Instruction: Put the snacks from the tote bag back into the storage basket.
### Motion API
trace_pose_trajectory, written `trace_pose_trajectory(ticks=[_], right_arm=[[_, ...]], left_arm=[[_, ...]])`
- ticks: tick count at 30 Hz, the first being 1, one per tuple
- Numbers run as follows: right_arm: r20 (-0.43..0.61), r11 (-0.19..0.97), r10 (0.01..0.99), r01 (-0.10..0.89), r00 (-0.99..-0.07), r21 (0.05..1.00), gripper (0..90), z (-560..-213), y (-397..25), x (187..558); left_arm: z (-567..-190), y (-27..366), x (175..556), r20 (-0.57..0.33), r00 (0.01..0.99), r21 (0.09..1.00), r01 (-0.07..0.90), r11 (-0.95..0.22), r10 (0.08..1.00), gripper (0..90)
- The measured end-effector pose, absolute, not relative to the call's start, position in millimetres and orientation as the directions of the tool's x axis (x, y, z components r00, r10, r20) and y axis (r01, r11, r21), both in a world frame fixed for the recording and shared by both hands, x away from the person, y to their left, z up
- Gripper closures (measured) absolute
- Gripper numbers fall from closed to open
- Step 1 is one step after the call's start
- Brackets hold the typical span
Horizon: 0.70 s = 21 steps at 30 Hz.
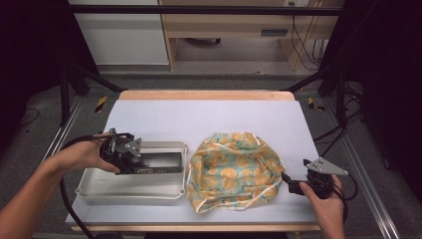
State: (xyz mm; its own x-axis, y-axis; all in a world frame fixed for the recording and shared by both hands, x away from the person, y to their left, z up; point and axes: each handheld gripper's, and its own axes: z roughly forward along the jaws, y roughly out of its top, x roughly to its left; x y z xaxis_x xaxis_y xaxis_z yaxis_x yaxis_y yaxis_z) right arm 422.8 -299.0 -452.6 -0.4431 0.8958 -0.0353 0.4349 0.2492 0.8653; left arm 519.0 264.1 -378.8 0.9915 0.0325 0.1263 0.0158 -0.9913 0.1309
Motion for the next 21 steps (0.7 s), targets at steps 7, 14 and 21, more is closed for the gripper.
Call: trace_pose_trajectory(ticks=[7,14,21], right_arm=[[-0.034,0.249,0.895,0.436,-0.444,0.865,7.3,-452.9,-298.8,422.6],[-0.034,0.25,0.895,0.437,-0.444,0.864,7.3,-453.1,-299.1,422.3],[-0.036,0.254,0.892,0.433,-0.45,0.865,7.2,-453.0,-298.4,422.3]], left_arm=[[-382.2,264.3,517.8,0.116,0.993,0.141,0.007,-0.99,0.023,43.0],[-386.9,263.5,517.5,0.103,0.994,0.15,0.009,-0.989,0.025,43.0],[-390.6,262.2,518.3,0.102,0.995,0.15,0.002,-0.989,0.017,43.0]])
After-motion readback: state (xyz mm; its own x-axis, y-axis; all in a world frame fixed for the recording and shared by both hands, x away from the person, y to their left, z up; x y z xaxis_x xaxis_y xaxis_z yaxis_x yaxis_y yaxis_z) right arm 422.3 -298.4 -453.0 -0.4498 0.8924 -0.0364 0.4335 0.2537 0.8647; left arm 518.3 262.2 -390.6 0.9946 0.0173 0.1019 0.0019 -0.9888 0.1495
